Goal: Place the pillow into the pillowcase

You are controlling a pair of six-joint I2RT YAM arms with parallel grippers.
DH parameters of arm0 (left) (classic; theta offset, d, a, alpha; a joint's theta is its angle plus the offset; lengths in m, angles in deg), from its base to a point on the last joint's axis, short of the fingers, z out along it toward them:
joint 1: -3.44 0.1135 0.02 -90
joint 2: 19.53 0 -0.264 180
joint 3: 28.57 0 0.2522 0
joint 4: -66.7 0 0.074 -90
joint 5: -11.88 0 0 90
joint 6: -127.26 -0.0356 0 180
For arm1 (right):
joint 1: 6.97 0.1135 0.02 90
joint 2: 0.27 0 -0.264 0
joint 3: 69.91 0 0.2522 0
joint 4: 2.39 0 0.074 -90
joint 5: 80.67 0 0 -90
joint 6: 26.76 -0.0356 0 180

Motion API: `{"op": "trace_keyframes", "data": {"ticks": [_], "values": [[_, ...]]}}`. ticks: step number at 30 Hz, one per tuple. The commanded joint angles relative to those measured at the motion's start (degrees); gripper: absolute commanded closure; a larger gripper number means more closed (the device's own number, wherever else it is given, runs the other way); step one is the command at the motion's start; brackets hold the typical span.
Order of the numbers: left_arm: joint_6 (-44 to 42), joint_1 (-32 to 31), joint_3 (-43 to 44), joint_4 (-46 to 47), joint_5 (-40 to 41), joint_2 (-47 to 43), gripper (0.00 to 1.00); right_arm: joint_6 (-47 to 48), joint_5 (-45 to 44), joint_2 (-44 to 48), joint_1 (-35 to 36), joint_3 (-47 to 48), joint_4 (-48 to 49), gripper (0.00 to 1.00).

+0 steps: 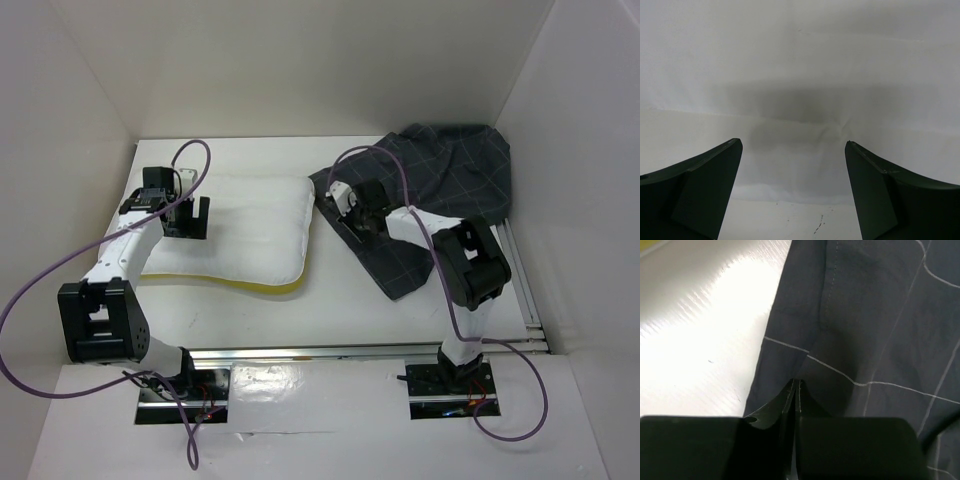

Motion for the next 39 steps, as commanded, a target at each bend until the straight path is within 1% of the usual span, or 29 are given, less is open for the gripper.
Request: {"op": "trace_keyframes", "data": {"ticks": [1, 4, 7, 16, 17, 18, 19, 20, 21, 22, 23, 24, 26, 28, 30, 35, 36, 38, 39], "values": [[-0.75, 0.06, 2.13, -0.20, 0.63, 0.12, 0.02, -1.04, 1.14, -1.15, 0.61, 2.80, 0.41, 0.97], [-0.75, 0.06, 2.13, -0.20, 0.63, 0.65, 0.02, -1.56, 1.67, -1.76, -0.09, 3.41, -0.12, 1.00], [-0.75, 0.06, 2.13, -0.20, 0.63, 0.65, 0.02, -1.56, 2.29, -1.76, -1.14, 3.94, -0.82, 1.00], [-0.75, 0.06, 2.66, 0.32, 0.11, 2.40, 0.02, -1.56, 3.43, 2.46, -5.71, 5.17, -3.20, 1.00], [-0.75, 0.06, 2.66, 0.32, -0.42, 2.41, 0.02, -2.35, 2.73, 2.98, -5.72, 5.17, -3.20, 0.97], [-0.75, 0.06, 2.66, 0.32, -0.42, 2.41, 0.02, -3.14, 2.21, 2.99, -5.72, 5.17, -3.20, 0.88], [-0.23, 0.06, 2.66, 0.32, -0.42, 2.41, 0.02, -3.14, 2.20, 2.99, -5.72, 5.17, -3.20, 0.82], [-0.22, 0.06, 2.66, 0.32, -0.42, 2.93, 0.02, -3.67, 1.59, 3.51, -6.24, 5.17, -3.20, 0.72], [-0.22, 0.06, 2.66, 0.32, -0.94, 2.93, 0.02, -3.67, 1.58, 4.56, -6.24, 3.95, -2.07, 0.54], [-0.22, 0.06, 2.66, 0.32, -0.95, 2.93, 0.02, -3.67, 2.37, 5.18, -6.24, 3.42, -1.45, 0.46], [-0.22, 0.06, 2.66, 0.32, -0.95, 2.93, 0.02, -3.67, 2.38, 5.70, -6.24, 3.41, -0.92, 0.40], [-0.22, 0.06, 2.66, 0.32, -0.95, 2.93, 0.02, -3.67, 3.16, 5.71, -6.24, 3.41, -0.92, 0.38], [-0.22, 0.06, 3.18, 0.32, -0.95, 2.93, 0.02, -4.20, 3.17, 5.71, -6.24, 4.02, -1.61, 0.38], [-0.22, 0.06, 3.19, 0.32, -0.95, 2.93, 0.02, -4.72, 3.17, 3.69, -6.24, 4.64, -2.32, 0.38], [-0.22, 0.06, 3.19, 0.32, -0.95, 2.93, 0.02, -4.73, 3.17, 2.64, -6.24, 5.17, -3.02, 0.40], [-0.22, 0.06, 2.66, 0.32, -0.95, 2.41, 0.02, -4.73, 2.64, 0.17, -6.24, 5.79, -3.64, 0.49], [-0.22, 0.06, 2.66, 0.32, -0.95, 2.41, 0.02, -4.73, 3.16, -0.61, -6.24, 5.79, -4.16, 0.59], [-0.22, 0.06, 2.66, 0.85, -0.42, 2.41, 0.02, -4.73, 3.95, -1.32, -6.77, 6.31, -4.69, 0.72], [-0.22, 0.06, 2.66, 0.85, -0.42, 2.41, 0.02, -4.73, 3.96, -2.02, -6.77, 6.92, -5.30, 0.76]]}}
